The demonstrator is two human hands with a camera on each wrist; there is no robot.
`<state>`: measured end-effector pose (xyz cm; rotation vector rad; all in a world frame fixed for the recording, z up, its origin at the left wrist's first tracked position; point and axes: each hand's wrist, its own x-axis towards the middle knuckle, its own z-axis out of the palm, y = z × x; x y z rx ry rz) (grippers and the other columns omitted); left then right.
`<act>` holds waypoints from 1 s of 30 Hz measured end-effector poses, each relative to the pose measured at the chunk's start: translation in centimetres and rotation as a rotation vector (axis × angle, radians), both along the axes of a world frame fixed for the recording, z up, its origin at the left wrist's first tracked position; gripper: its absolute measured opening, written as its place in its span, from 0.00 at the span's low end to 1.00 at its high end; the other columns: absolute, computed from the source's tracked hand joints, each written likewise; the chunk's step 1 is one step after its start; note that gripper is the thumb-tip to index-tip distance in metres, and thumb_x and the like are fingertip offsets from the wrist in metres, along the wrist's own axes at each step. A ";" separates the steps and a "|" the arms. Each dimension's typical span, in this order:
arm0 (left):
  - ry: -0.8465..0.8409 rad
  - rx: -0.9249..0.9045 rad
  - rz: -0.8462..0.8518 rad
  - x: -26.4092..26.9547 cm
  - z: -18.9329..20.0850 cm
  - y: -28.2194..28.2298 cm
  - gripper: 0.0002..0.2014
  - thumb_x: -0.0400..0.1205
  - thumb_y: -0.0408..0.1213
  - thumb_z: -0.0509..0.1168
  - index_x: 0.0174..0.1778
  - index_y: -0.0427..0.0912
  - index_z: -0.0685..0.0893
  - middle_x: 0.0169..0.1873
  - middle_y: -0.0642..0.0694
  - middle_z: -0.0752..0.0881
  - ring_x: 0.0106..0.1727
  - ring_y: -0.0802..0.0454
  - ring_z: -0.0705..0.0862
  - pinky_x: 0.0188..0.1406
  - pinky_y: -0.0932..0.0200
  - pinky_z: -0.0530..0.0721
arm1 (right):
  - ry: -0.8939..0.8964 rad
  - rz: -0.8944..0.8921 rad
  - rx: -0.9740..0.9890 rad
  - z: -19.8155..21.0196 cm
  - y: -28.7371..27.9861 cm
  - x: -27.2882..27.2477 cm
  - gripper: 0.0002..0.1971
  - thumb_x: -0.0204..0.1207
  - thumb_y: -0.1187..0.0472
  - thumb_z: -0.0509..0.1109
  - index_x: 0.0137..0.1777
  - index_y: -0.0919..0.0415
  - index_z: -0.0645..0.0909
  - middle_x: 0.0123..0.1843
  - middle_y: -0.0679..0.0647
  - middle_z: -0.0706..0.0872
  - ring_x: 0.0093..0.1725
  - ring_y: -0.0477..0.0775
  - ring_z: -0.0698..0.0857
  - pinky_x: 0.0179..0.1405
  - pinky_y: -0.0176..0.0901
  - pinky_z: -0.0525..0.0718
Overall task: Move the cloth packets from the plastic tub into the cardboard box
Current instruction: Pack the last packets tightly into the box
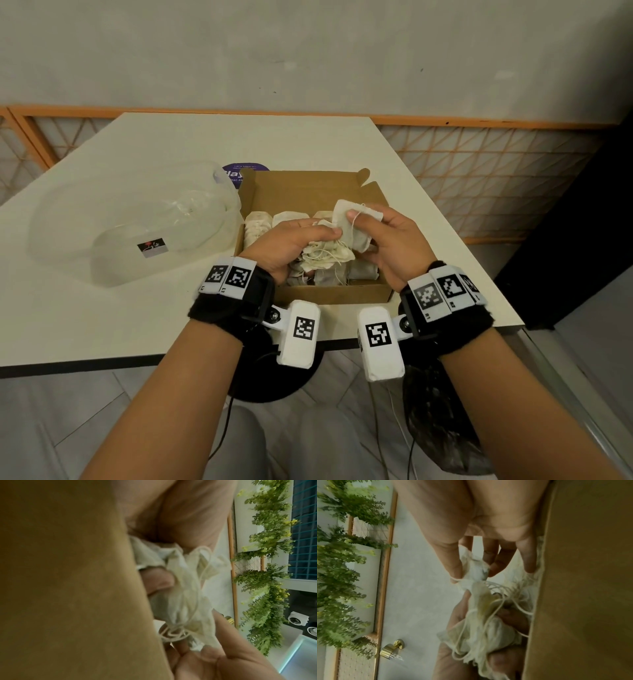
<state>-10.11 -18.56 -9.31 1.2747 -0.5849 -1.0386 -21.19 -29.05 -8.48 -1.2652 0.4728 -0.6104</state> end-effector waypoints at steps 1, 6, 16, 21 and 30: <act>-0.010 0.007 0.006 0.0 0.0 0.0 0.05 0.79 0.30 0.67 0.48 0.36 0.87 0.39 0.43 0.91 0.38 0.52 0.90 0.38 0.64 0.86 | 0.010 -0.021 0.014 0.3 -0.2 0.0 0.04 0.76 0.65 0.69 0.45 0.58 0.84 0.43 0.56 0.87 0.42 0.53 0.86 0.40 0.45 0.87; -0.015 -0.014 0.066 0.0 0.2 0.1 0.05 0.78 0.29 0.68 0.37 0.40 0.85 0.29 0.47 0.89 0.29 0.57 0.87 0.28 0.68 0.83 | 0.006 -0.163 0.194 1.6 -2.5 -0.8 0.07 0.80 0.63 0.60 0.49 0.56 0.81 0.40 0.53 0.81 0.40 0.49 0.82 0.37 0.42 0.88; 0.002 -0.026 0.073 -0.2 0.2 0.2 0.02 0.78 0.31 0.69 0.43 0.38 0.86 0.34 0.44 0.90 0.33 0.53 0.88 0.36 0.62 0.87 | 0.402 0.139 -0.607 3.7 -3.4 -0.7 0.10 0.73 0.56 0.73 0.52 0.58 0.86 0.43 0.47 0.87 0.40 0.40 0.83 0.41 0.26 0.77; 0.103 -0.079 0.219 0.0 0.7 0.3 0.04 0.80 0.34 0.66 0.47 0.39 0.84 0.27 0.50 0.88 0.23 0.58 0.85 0.17 0.73 0.75 | 0.616 0.117 -0.838 4.2 -4.3 -1.4 0.04 0.69 0.57 0.76 0.41 0.56 0.86 0.37 0.46 0.83 0.38 0.38 0.80 0.44 0.28 0.73; 0.156 -0.114 0.274 1.0 -0.1 0.2 0.04 0.79 0.39 0.67 0.45 0.43 0.85 0.35 0.47 0.85 0.30 0.54 0.83 0.18 0.69 0.74 | 0.929 0.400 -0.816 3.1 -4.7 -1.8 0.07 0.60 0.48 0.80 0.38 0.44 0.89 0.48 0.41 0.89 0.57 0.44 0.82 0.65 0.38 0.73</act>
